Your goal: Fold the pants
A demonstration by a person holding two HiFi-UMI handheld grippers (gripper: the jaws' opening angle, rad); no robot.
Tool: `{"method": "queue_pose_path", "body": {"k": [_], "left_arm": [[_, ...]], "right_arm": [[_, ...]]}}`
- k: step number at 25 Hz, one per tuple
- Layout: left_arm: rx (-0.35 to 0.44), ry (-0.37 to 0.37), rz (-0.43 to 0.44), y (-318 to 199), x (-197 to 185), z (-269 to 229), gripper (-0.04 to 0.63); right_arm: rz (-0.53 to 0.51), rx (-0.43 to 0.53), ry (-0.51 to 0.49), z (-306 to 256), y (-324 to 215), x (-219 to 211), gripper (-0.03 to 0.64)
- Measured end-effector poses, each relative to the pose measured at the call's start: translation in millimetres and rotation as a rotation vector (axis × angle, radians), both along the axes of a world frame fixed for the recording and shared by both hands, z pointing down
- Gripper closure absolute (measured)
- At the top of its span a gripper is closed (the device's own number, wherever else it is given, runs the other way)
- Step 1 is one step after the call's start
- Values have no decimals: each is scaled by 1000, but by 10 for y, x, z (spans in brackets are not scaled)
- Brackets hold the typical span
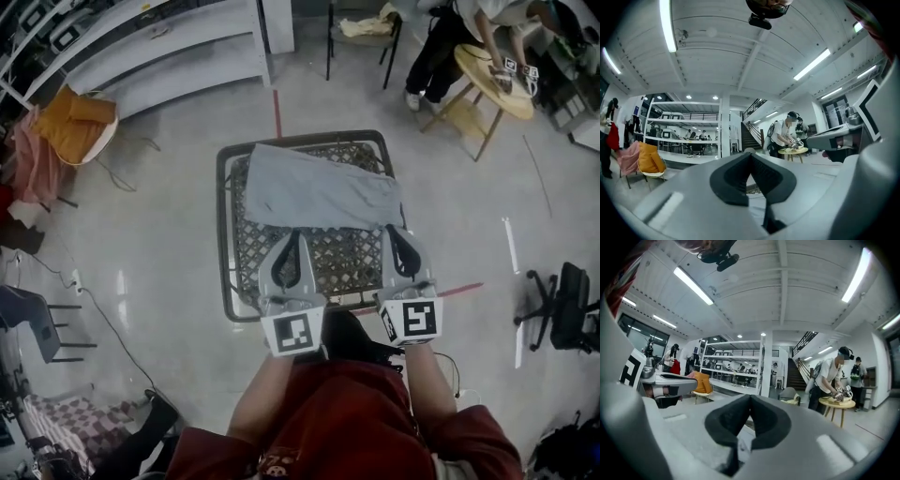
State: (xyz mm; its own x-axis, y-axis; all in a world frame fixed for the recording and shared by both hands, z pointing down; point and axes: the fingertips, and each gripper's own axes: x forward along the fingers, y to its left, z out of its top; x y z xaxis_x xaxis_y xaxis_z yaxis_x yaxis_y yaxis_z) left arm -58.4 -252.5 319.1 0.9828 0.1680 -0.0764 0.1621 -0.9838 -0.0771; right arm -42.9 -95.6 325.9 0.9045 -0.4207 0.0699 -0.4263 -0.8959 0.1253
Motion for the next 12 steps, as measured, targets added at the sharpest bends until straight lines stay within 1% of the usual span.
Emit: {"method": "queue_pose_path", "body": {"k": [3,5,10,12], "left_arm": [[12,19,70,188,-159,-56,592],[-8,17,115,359,-228,-72,592],[-5,21,228,1086,-310,-117,592],[14,36,262,1409,-328,-131,592]], "right_arm": [[68,3,-4,-31,168,-275,615],[123,4,3,-85,353,-420,615],[248,10,32,-168,1134,-675,615],[282,11,40,-174,1457,-730,615]]}}
